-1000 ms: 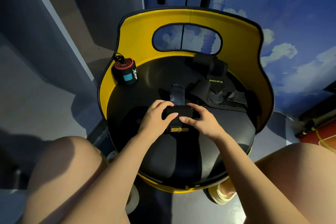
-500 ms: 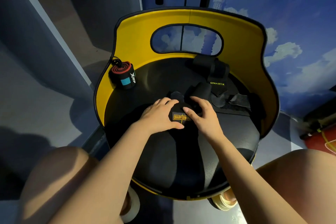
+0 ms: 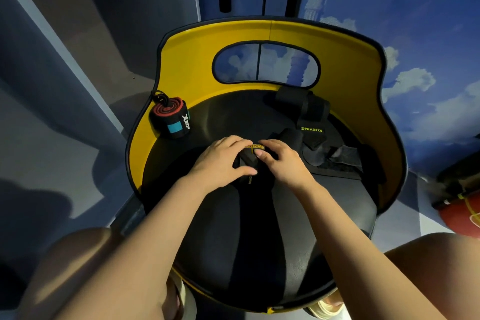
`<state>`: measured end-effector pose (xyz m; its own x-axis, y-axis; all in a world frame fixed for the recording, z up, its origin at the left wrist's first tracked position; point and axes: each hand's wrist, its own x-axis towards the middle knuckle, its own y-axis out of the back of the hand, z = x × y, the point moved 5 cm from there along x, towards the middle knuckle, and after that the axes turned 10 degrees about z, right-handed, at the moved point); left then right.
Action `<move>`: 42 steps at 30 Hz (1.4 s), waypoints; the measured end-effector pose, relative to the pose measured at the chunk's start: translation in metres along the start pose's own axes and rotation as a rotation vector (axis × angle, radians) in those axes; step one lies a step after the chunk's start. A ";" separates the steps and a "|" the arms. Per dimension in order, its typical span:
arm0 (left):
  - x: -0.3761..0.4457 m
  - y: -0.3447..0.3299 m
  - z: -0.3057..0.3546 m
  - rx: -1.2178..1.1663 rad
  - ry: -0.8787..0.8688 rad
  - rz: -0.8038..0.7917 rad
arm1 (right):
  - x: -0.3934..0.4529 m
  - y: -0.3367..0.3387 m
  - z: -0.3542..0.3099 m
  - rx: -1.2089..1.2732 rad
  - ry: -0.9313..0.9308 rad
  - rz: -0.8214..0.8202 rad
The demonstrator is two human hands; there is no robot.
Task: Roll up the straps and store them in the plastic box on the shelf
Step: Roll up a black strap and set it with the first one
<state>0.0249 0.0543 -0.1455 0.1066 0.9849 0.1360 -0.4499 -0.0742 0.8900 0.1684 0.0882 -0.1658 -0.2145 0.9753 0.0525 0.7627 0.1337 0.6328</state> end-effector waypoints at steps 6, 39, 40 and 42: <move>0.008 -0.017 -0.004 0.222 0.017 -0.078 | 0.019 -0.007 0.004 0.032 -0.175 -0.004; -0.024 0.023 -0.074 -0.098 0.378 0.083 | 0.004 -0.071 -0.010 0.597 -0.159 -0.249; -0.025 0.026 -0.078 -0.074 0.386 0.065 | 0.006 -0.073 -0.014 0.570 -0.131 -0.234; -0.029 0.030 -0.088 -0.016 0.421 0.031 | 0.009 -0.079 -0.026 0.538 -0.082 -0.223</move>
<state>-0.0693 0.0374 -0.1609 -0.2775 0.9603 -0.0301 -0.4613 -0.1057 0.8809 0.0903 0.0823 -0.1957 -0.3735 0.9211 -0.1101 0.9116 0.3865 0.1401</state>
